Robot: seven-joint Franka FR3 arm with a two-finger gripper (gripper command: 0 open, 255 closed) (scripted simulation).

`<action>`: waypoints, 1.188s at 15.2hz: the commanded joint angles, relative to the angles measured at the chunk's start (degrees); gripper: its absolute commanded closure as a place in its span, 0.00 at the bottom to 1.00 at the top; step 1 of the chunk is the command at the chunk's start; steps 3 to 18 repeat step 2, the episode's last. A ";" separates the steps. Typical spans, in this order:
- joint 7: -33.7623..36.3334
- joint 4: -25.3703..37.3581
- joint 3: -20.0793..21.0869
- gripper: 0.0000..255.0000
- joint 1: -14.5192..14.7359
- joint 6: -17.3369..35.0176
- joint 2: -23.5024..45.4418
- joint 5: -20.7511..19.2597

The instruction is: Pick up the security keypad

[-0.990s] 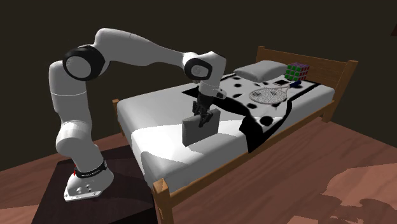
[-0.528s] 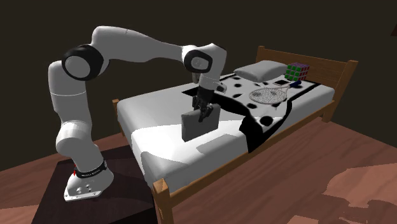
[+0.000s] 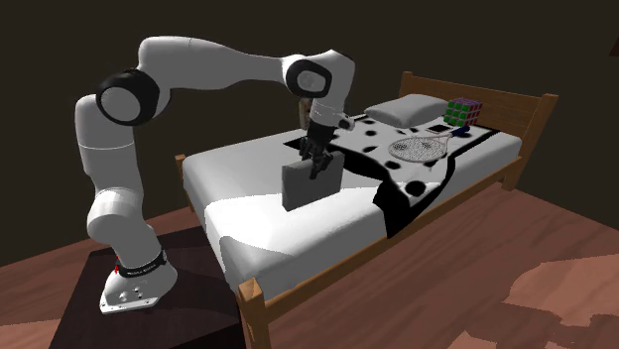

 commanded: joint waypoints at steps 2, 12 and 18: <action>0.02 1.20 0.00 1.00 -0.01 -1.04 0.12 0.04; 0.02 1.20 0.00 1.00 -0.01 -1.04 0.12 0.04; 0.02 1.20 0.00 1.00 -0.01 -1.04 0.12 0.04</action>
